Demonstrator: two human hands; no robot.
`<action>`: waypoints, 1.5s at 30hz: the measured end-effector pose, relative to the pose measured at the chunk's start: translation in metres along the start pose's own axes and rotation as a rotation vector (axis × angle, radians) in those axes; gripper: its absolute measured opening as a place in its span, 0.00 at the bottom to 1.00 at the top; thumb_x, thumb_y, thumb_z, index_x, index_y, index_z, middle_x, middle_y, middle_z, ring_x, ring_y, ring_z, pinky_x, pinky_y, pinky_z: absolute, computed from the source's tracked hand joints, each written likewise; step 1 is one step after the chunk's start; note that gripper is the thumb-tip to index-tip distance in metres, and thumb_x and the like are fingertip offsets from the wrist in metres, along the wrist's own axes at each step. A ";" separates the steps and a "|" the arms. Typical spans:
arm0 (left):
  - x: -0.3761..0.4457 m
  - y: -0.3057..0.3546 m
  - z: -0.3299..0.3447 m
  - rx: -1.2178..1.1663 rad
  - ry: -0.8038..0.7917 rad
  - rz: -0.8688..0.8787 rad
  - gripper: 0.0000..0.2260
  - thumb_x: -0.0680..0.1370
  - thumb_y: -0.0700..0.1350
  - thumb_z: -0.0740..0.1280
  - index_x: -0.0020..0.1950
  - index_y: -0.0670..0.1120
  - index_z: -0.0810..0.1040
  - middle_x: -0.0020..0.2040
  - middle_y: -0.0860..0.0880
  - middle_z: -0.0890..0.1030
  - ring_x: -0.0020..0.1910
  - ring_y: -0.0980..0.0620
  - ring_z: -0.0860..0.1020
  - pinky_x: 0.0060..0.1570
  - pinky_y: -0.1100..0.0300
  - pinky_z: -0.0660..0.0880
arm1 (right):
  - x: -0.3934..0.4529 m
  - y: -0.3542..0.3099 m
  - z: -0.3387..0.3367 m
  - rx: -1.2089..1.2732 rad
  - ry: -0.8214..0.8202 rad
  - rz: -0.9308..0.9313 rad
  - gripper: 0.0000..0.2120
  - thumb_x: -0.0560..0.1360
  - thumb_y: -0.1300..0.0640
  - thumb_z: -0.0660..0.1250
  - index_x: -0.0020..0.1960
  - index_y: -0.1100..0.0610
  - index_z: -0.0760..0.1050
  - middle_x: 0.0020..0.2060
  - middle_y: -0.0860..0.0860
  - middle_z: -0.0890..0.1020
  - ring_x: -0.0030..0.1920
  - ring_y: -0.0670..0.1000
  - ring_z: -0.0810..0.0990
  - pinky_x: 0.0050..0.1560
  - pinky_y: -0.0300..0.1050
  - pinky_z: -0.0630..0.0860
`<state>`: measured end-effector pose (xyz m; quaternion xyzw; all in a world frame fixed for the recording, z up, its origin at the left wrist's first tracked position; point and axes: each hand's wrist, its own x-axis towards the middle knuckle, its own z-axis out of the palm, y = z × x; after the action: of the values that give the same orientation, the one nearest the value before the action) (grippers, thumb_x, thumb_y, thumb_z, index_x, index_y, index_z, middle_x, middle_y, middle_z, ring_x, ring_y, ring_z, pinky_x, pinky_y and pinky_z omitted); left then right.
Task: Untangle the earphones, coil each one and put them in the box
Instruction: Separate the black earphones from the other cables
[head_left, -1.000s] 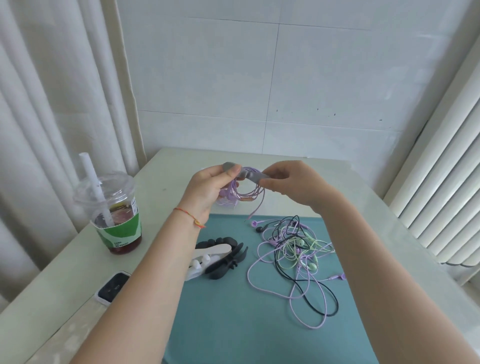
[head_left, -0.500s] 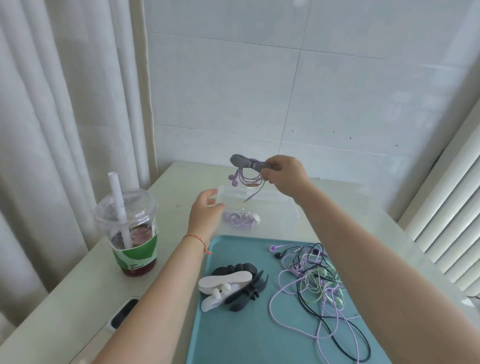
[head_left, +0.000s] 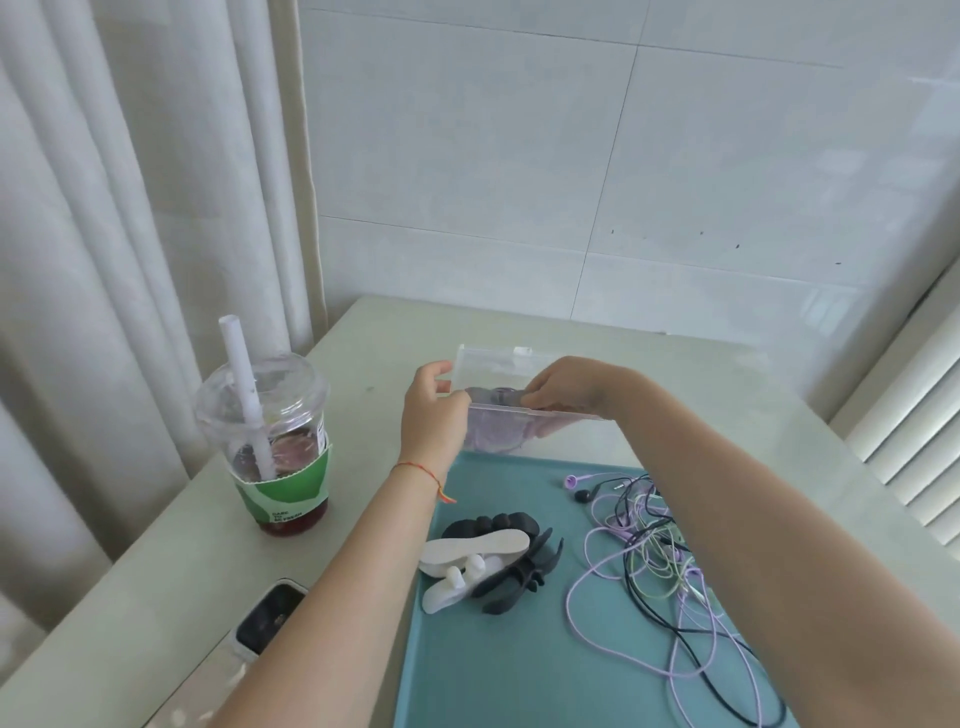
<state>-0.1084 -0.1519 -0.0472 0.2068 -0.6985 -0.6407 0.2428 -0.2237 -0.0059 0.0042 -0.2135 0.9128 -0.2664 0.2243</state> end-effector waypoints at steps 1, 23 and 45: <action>0.000 0.000 0.000 0.020 -0.001 0.007 0.19 0.77 0.36 0.61 0.67 0.49 0.72 0.59 0.47 0.74 0.55 0.50 0.74 0.49 0.63 0.69 | 0.004 -0.001 0.003 -0.047 0.012 0.002 0.12 0.74 0.55 0.69 0.50 0.63 0.83 0.49 0.56 0.85 0.47 0.53 0.82 0.60 0.50 0.77; -0.083 0.028 0.093 0.756 -0.552 0.384 0.08 0.77 0.44 0.66 0.52 0.49 0.83 0.50 0.51 0.82 0.48 0.52 0.78 0.48 0.61 0.73 | -0.133 0.096 -0.014 -0.233 0.219 0.032 0.20 0.71 0.48 0.74 0.59 0.54 0.76 0.48 0.48 0.74 0.48 0.50 0.75 0.48 0.43 0.71; -0.105 0.054 0.095 0.114 -0.640 0.127 0.06 0.77 0.44 0.69 0.53 0.52 0.80 0.41 0.49 0.84 0.42 0.54 0.82 0.45 0.63 0.76 | -0.165 0.081 -0.025 0.273 0.452 -0.296 0.06 0.76 0.63 0.64 0.46 0.54 0.78 0.30 0.52 0.79 0.27 0.48 0.76 0.30 0.41 0.73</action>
<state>-0.0815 -0.0083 -0.0069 -0.0359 -0.7857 -0.6164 0.0385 -0.1253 0.1501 0.0242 -0.2473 0.8543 -0.4573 0.0008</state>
